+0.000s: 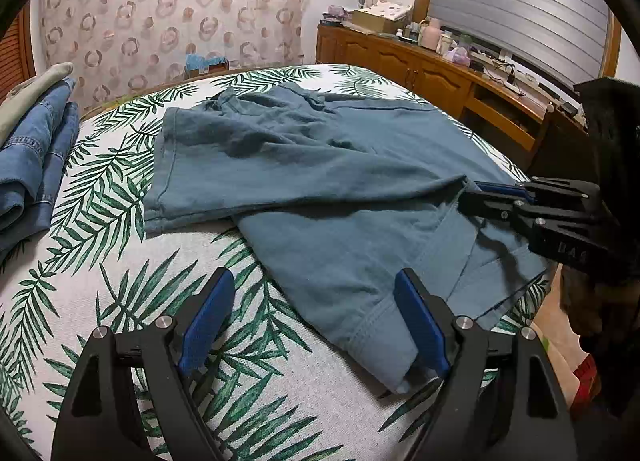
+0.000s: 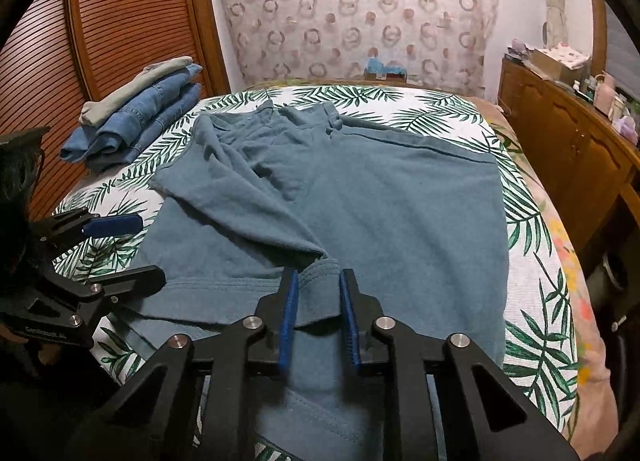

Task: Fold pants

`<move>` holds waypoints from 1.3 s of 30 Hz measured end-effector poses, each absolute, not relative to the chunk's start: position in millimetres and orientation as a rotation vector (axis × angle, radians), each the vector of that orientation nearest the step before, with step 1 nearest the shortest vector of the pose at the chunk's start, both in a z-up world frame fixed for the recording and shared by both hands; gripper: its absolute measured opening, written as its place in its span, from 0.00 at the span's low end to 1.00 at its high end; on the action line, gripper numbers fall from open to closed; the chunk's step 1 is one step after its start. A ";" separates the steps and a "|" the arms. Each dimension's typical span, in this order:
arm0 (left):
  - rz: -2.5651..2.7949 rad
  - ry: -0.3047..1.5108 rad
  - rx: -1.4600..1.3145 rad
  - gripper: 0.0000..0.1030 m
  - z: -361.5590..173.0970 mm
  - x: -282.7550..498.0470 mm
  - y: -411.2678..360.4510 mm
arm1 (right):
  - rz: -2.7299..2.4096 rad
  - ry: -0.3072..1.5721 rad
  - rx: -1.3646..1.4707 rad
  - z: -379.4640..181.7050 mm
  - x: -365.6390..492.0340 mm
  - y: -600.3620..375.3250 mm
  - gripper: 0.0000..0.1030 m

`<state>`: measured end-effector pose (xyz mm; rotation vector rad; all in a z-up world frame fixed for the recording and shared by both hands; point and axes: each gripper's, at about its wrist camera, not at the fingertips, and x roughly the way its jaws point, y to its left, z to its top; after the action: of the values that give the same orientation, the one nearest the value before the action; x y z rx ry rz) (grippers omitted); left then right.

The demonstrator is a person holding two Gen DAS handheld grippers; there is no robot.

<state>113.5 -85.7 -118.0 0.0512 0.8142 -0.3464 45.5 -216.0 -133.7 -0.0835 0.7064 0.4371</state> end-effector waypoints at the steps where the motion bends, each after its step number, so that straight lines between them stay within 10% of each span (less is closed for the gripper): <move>1: -0.345 0.815 0.051 0.80 -118.0 112.9 -85.6 | 0.443 0.704 -0.075 -133.3 45.6 -215.6 0.11; 39: -0.383 0.742 0.027 0.81 -93.6 95.8 -93.7 | 0.396 0.490 -0.013 -97.6 -63.4 -282.7 0.06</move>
<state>95.8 -93.7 -93.6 0.0275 0.7423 -0.3831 -63.4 -282.7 -97.6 -0.0127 0.4898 0.3959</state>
